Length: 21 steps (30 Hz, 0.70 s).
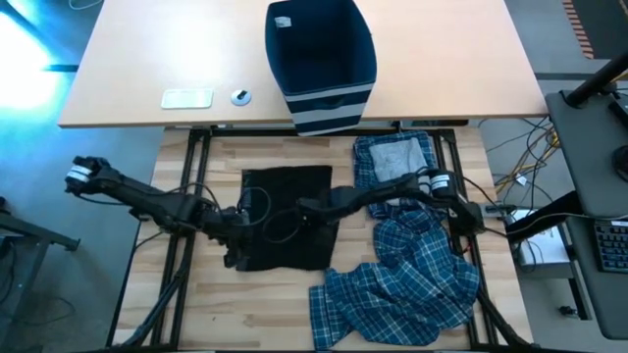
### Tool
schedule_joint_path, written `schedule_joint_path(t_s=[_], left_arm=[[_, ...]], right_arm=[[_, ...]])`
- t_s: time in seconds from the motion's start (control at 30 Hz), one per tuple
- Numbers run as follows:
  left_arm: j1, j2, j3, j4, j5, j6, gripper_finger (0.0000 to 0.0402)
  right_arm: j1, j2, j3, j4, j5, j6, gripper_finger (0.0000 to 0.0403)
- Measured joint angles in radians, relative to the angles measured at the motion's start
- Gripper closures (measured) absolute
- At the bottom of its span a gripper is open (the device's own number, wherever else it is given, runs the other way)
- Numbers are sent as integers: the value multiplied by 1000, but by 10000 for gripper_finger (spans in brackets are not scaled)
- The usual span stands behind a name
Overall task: Fold Laundry from Bin
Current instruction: Fold the black boxer short
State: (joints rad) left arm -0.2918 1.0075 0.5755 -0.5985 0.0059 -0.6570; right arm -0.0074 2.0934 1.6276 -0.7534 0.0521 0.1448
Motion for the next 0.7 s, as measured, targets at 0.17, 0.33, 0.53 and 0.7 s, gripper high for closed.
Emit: schedule_joint_path(t_s=[0.17, 0.33, 0.53, 0.7], left_arm=[[-11, 5, -19, 54, -32, 34, 212], [-88, -7, 5, 82, -25, 117, 212], [-216, 10, 45, 78, -49, 140, 203], [-271, 48, 62, 78, -61, 117, 159]], right_arm=[[30, -59, 94, -205, -26, -62, 275], [159, -89, 88, -208, -68, 15, 275], [284, -96, 72, -109, -51, 168, 253], [291, -95, 57, -102, 73, 280, 220]])
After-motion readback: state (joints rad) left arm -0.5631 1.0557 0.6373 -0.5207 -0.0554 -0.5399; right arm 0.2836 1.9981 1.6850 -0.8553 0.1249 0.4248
